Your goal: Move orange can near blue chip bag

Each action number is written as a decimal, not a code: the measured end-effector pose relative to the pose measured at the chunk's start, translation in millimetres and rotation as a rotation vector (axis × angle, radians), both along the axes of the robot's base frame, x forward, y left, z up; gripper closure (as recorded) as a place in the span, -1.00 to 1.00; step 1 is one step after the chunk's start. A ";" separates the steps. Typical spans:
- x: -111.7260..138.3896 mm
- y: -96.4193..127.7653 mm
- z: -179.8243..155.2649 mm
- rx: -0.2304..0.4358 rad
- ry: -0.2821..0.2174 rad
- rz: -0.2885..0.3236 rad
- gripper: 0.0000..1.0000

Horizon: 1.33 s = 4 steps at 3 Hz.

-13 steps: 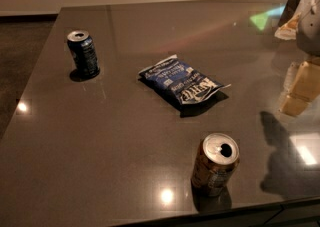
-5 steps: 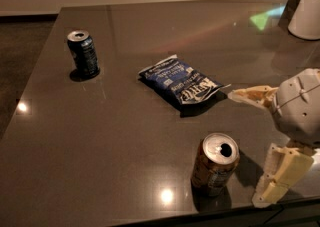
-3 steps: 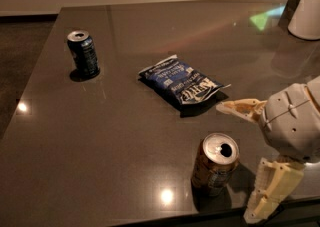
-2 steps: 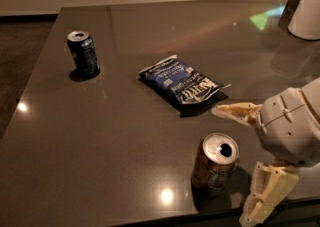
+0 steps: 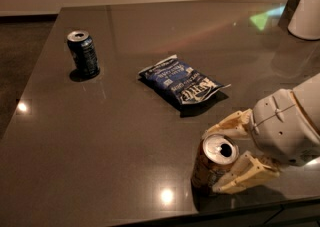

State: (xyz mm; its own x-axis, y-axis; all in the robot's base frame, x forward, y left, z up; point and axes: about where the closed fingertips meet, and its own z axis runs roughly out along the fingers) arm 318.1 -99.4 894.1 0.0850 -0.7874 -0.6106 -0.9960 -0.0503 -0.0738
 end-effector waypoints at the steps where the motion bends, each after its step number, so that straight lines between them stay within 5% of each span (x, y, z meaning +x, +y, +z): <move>1: 2.6 1.3 4.9 0.016 0.002 -0.003 0.21; 3: 43.0 -11.3 36.6 0.054 -0.011 -0.120 1.00; 4: 79.0 -19.5 46.2 0.072 -0.015 -0.201 1.00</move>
Offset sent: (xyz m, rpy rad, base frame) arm 0.0355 -0.0123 0.0424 0.0630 -0.0125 -0.1117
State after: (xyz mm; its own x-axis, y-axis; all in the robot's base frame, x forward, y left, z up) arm 397.1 -118.9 940.3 -0.0598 -0.7437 -0.6659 -0.9843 0.1548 -0.0845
